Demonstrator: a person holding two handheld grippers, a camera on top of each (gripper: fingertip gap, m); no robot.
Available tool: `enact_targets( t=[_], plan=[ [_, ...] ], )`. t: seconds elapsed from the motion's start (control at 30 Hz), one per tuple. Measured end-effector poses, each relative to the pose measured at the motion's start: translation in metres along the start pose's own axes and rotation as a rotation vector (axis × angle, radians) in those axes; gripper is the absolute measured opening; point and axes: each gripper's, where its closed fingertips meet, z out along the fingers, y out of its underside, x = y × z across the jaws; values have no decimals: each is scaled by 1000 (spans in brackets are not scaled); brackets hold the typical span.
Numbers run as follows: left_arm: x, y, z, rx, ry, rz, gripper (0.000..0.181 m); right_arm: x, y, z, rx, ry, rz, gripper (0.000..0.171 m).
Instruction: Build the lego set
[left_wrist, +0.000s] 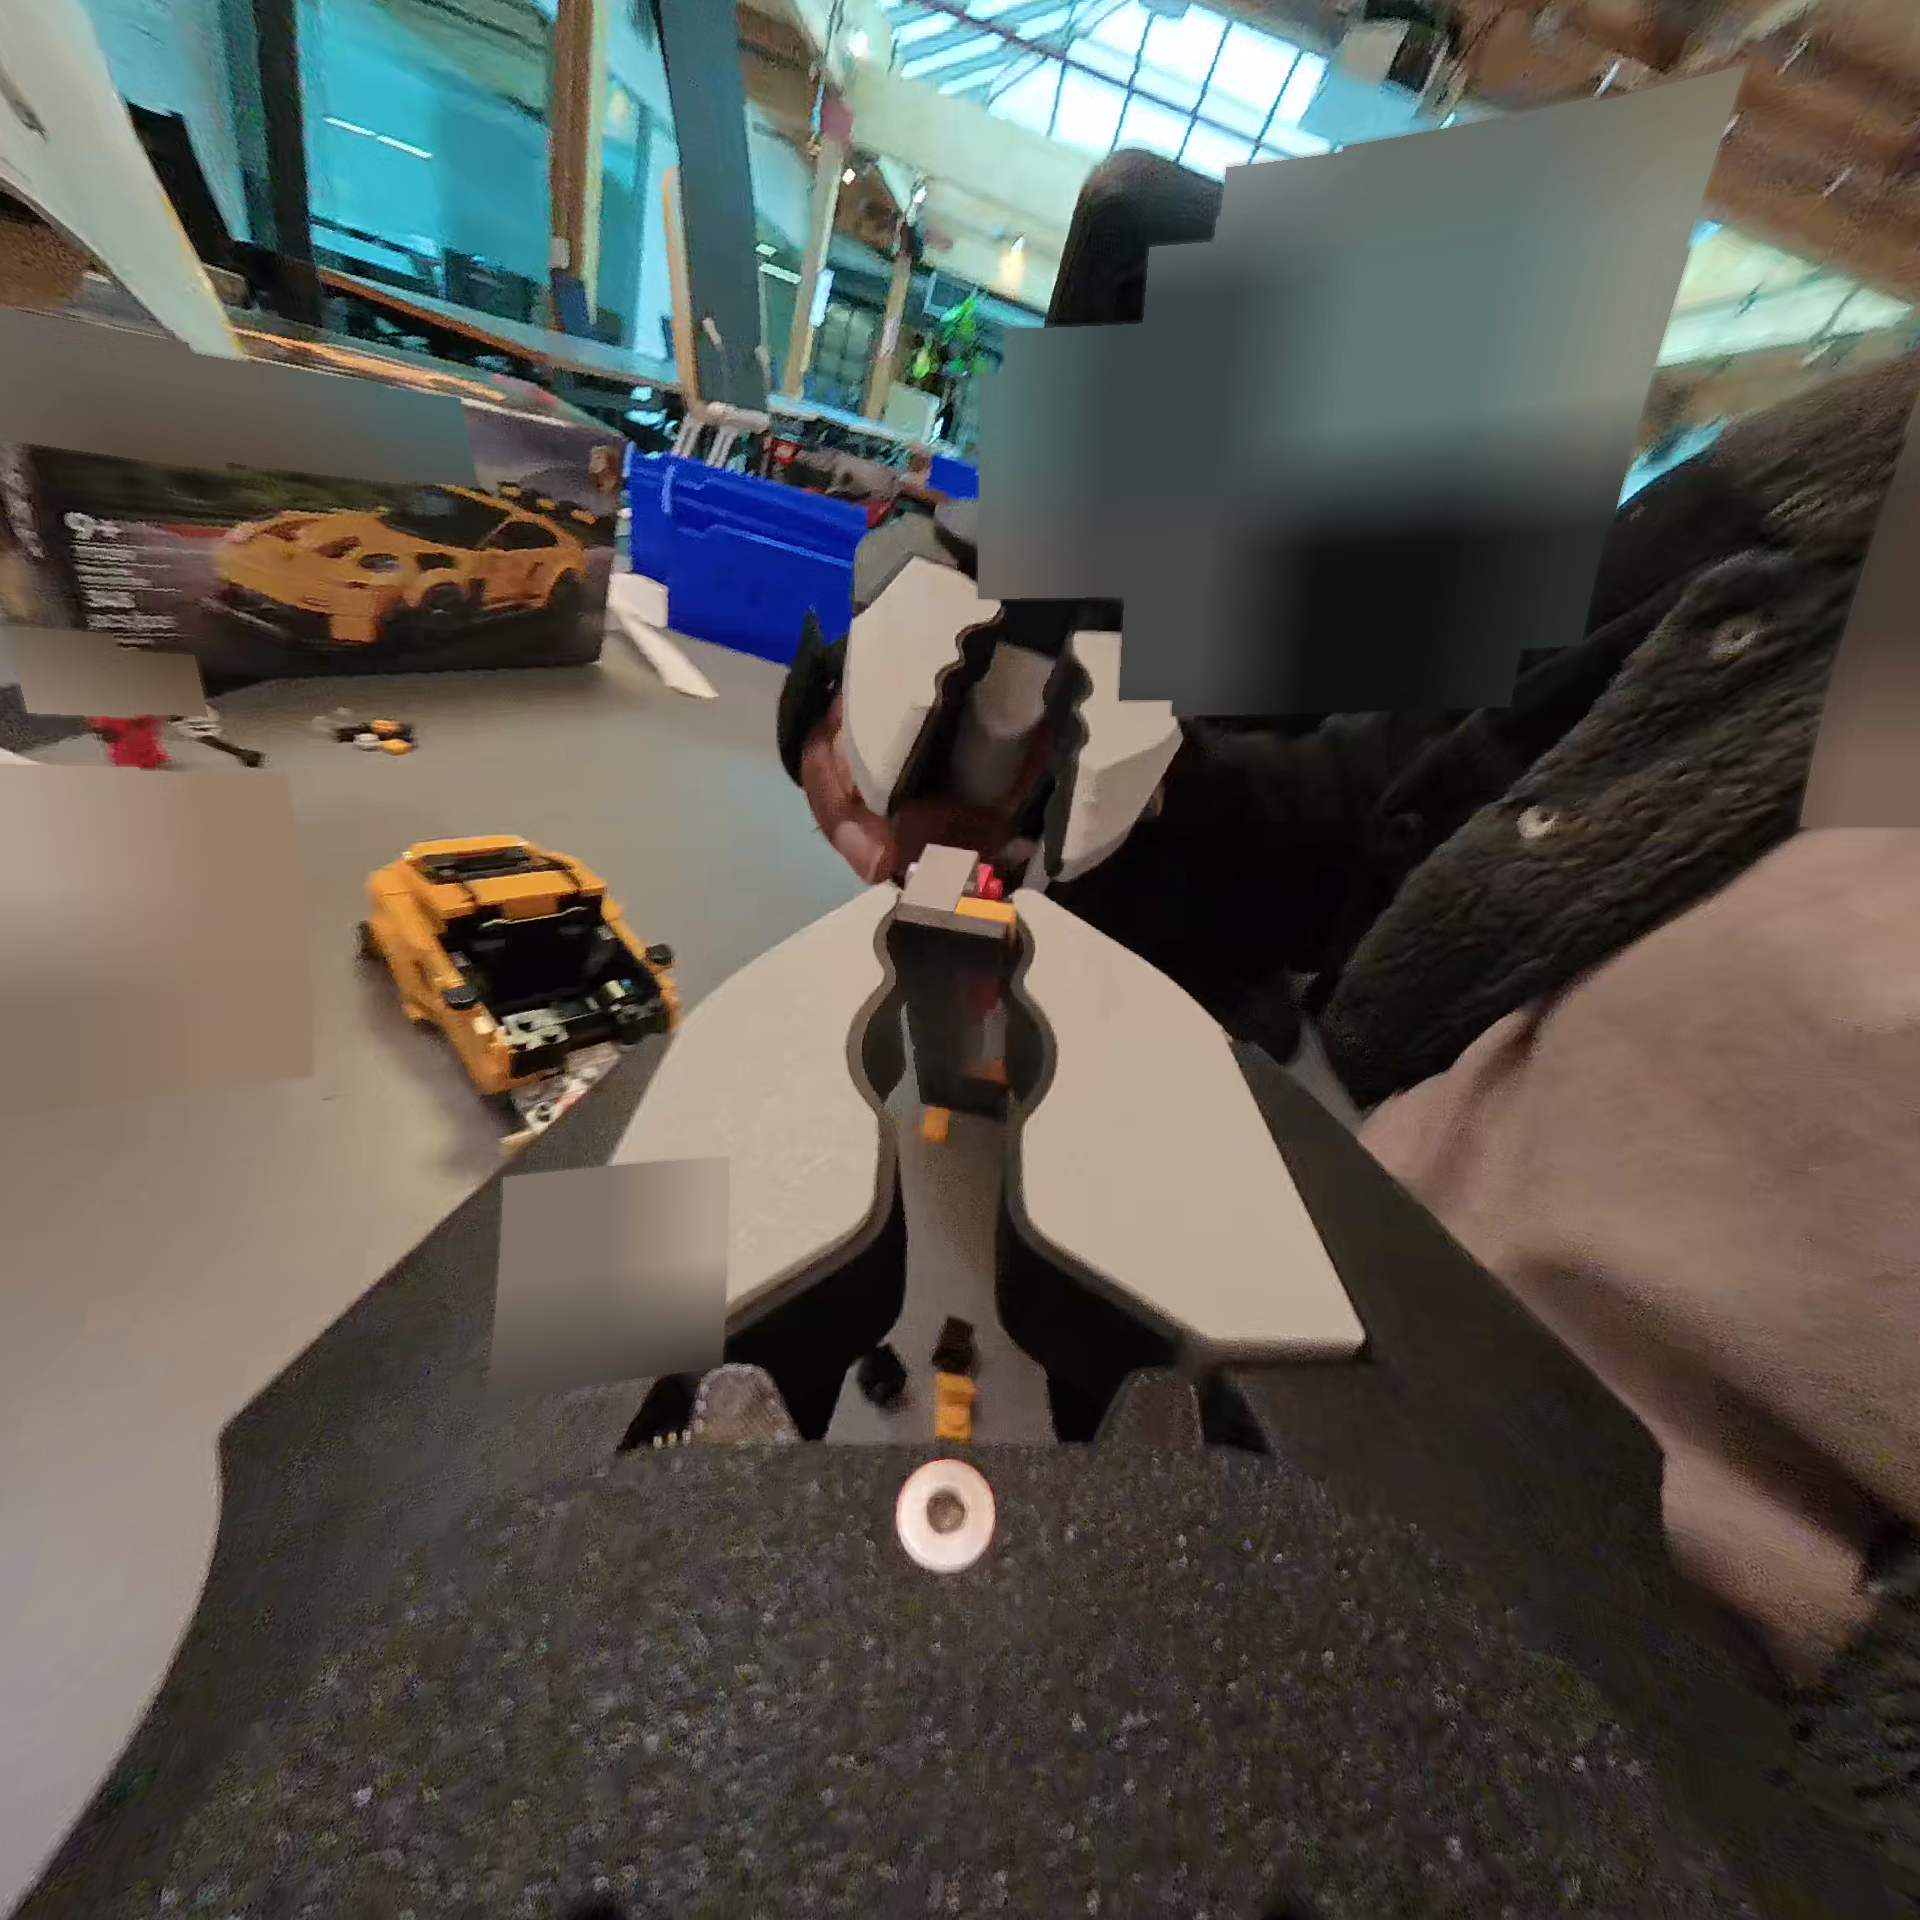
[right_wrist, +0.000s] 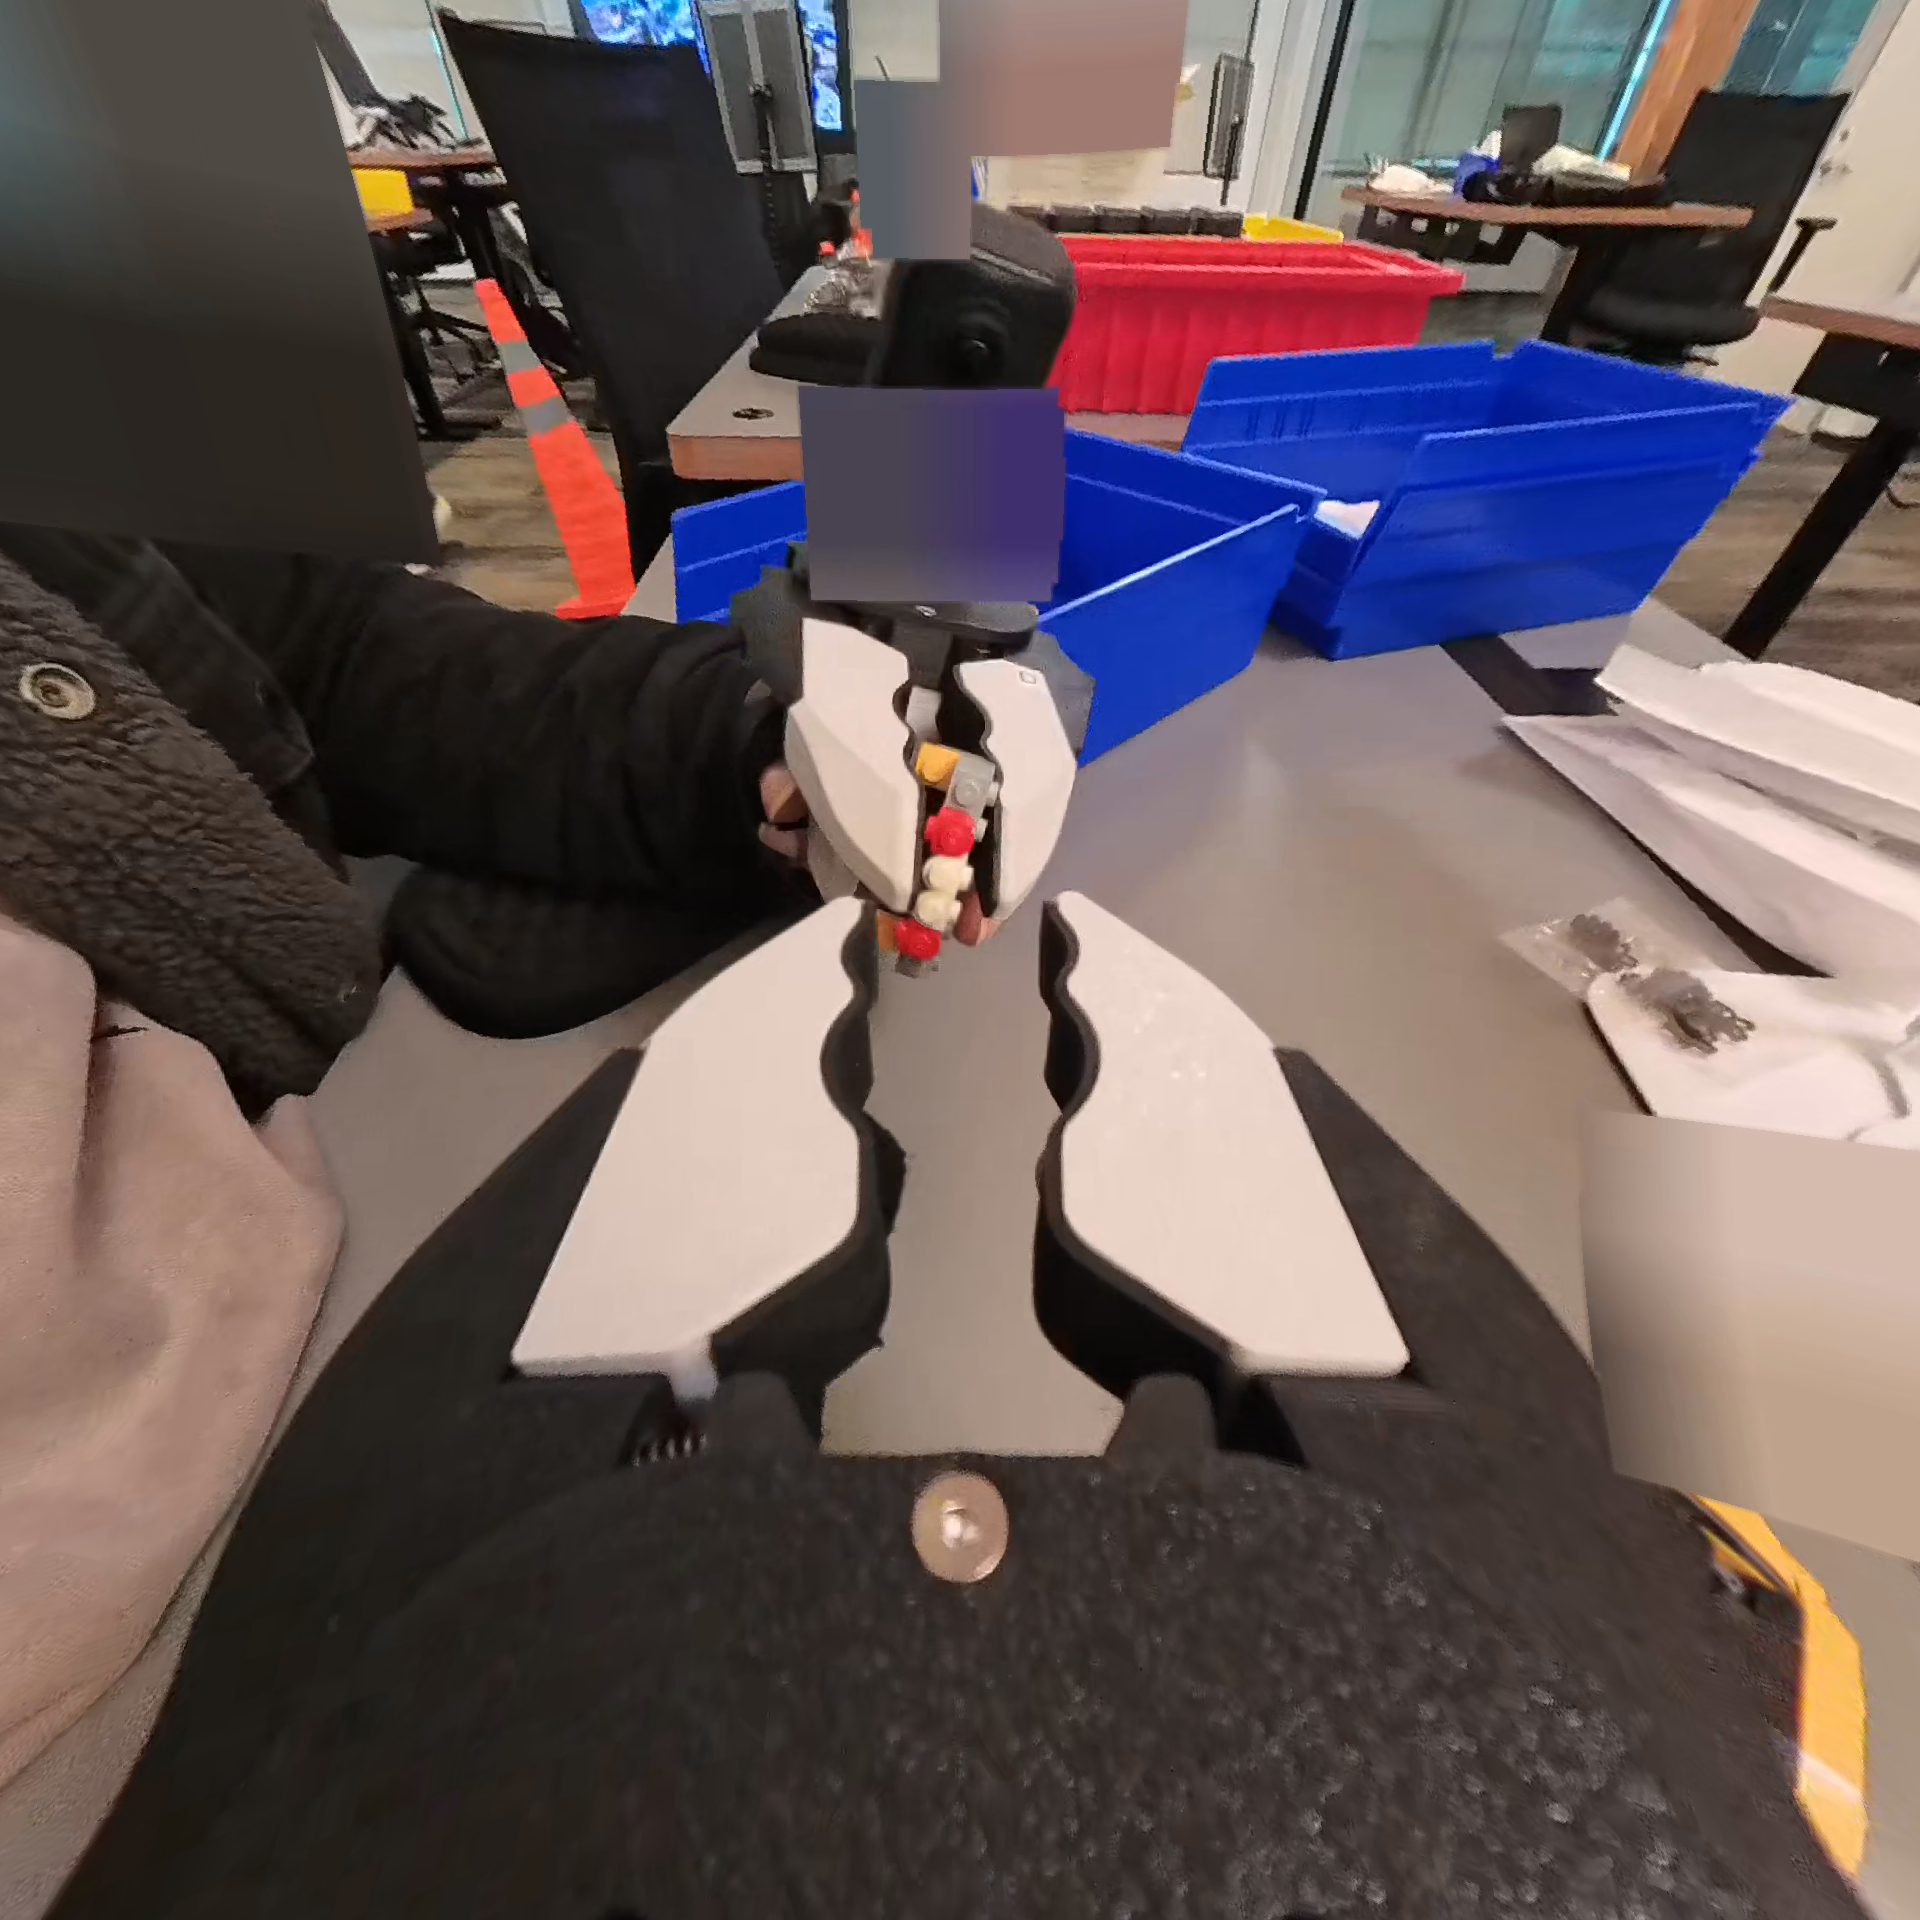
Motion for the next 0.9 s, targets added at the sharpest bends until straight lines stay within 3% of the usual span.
enact_targets(
  t=[0.3,0.9],
  plan=[
    [5,19,9,-124,-54,200,15,-11,0,8,-7,-32,15,15],
    [10,28,14,-182,-95,368,15,-19,10,16,-68,-17,-71,9]
  ],
)
